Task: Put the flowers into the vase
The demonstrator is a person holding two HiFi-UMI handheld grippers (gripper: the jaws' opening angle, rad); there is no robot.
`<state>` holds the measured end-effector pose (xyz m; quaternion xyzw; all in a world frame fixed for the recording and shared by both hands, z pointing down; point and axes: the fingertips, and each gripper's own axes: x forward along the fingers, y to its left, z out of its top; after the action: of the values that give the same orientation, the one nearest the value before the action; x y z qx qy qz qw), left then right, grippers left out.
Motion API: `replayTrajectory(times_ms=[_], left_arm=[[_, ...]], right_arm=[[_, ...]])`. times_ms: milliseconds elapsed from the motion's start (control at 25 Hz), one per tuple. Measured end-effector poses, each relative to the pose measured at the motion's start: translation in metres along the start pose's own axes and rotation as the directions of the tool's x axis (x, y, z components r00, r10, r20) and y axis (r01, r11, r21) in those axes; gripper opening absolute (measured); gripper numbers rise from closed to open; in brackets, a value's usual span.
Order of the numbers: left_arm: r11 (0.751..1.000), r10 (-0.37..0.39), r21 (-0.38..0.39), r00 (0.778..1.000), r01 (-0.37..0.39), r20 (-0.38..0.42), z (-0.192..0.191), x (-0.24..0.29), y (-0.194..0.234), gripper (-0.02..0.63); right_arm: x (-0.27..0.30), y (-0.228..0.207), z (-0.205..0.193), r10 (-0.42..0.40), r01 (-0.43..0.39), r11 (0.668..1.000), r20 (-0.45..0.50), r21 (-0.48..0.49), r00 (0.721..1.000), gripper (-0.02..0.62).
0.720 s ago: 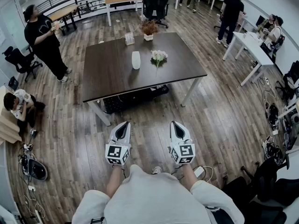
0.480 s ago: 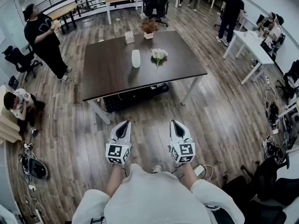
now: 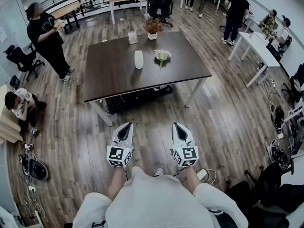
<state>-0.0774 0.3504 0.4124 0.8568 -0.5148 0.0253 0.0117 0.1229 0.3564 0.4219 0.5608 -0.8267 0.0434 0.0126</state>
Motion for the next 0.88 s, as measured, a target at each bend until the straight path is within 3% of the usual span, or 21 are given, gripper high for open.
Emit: replayTrajectory(times_ms=[880], left_arm=[[1.0,0.01,0.012,0.998,-0.009,-0.056,-0.022,0.067,-0.049,0.009]], right_arm=[[0.019,-0.079,-0.023,0.048,-0.047,0.999,-0.028,0.019,0.998,-0.003]])
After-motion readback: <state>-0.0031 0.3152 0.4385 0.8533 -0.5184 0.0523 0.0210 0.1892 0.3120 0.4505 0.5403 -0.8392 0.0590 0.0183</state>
